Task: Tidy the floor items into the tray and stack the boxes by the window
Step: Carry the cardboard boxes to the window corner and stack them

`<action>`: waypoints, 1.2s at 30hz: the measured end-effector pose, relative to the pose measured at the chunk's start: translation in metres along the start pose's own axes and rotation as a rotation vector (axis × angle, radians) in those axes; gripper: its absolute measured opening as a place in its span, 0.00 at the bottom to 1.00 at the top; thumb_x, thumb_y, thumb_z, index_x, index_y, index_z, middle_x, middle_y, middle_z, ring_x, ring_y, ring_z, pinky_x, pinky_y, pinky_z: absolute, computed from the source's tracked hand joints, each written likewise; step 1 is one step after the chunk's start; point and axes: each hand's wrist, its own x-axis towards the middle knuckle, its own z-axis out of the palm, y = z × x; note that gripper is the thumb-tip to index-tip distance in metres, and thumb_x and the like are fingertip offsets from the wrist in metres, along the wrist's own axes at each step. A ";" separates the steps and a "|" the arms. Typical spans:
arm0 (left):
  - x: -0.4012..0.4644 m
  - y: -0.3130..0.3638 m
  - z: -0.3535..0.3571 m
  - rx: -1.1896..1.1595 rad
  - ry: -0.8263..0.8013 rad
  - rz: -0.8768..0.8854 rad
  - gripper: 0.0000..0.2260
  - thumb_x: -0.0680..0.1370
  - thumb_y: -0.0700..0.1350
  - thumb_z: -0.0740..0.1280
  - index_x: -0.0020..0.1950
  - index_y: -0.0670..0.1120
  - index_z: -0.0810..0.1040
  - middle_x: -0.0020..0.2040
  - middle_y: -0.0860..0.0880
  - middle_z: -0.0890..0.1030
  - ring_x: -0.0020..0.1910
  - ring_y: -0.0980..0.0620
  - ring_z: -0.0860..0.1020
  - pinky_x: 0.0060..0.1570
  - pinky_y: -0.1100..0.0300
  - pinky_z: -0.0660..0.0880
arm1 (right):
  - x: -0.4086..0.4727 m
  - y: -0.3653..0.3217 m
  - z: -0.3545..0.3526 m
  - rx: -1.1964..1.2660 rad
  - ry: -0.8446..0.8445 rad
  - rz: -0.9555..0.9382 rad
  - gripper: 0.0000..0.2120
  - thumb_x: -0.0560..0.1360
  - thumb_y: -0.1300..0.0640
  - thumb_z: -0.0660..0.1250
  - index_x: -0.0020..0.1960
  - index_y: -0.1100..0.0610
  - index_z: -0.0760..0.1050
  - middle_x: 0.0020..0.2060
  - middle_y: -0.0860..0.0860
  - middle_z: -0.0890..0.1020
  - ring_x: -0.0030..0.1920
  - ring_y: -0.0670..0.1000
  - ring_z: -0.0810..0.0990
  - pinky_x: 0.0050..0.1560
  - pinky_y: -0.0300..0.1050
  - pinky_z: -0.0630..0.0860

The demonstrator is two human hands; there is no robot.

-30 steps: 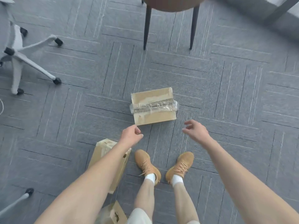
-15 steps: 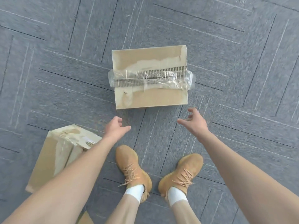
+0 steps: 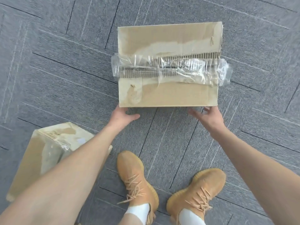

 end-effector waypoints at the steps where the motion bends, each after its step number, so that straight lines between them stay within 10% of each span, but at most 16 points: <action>1: 0.001 0.000 0.000 -0.014 -0.003 0.017 0.34 0.69 0.53 0.77 0.72 0.48 0.70 0.70 0.48 0.74 0.68 0.45 0.73 0.66 0.51 0.70 | 0.003 0.000 0.001 0.009 -0.008 -0.005 0.42 0.63 0.41 0.78 0.73 0.52 0.67 0.65 0.49 0.77 0.59 0.50 0.76 0.59 0.45 0.69; 15: -0.020 0.039 -0.019 -0.264 0.073 0.093 0.31 0.66 0.52 0.80 0.62 0.43 0.73 0.54 0.52 0.79 0.56 0.51 0.77 0.55 0.58 0.73 | -0.018 -0.047 -0.030 0.152 0.020 -0.144 0.50 0.56 0.34 0.77 0.71 0.52 0.65 0.62 0.50 0.79 0.63 0.52 0.77 0.69 0.61 0.70; 22: -0.063 0.091 -0.062 -0.298 0.095 0.109 0.38 0.68 0.47 0.79 0.72 0.45 0.64 0.47 0.60 0.70 0.60 0.44 0.78 0.66 0.46 0.73 | -0.065 -0.097 -0.067 0.309 -0.005 -0.152 0.49 0.54 0.36 0.78 0.71 0.48 0.66 0.58 0.46 0.81 0.60 0.51 0.79 0.64 0.65 0.74; 30: -0.144 0.187 -0.113 -0.310 0.091 0.200 0.48 0.59 0.60 0.80 0.73 0.49 0.64 0.66 0.49 0.76 0.65 0.47 0.74 0.67 0.44 0.72 | -0.127 -0.152 -0.150 0.414 0.063 -0.182 0.39 0.63 0.43 0.79 0.69 0.48 0.67 0.58 0.47 0.80 0.59 0.51 0.79 0.61 0.59 0.76; 36: -0.224 0.299 -0.148 -0.299 0.044 0.348 0.34 0.67 0.51 0.80 0.69 0.48 0.70 0.59 0.52 0.79 0.59 0.50 0.77 0.64 0.50 0.73 | -0.193 -0.206 -0.253 0.510 0.137 -0.261 0.34 0.67 0.47 0.79 0.68 0.47 0.68 0.58 0.46 0.80 0.59 0.51 0.78 0.53 0.51 0.76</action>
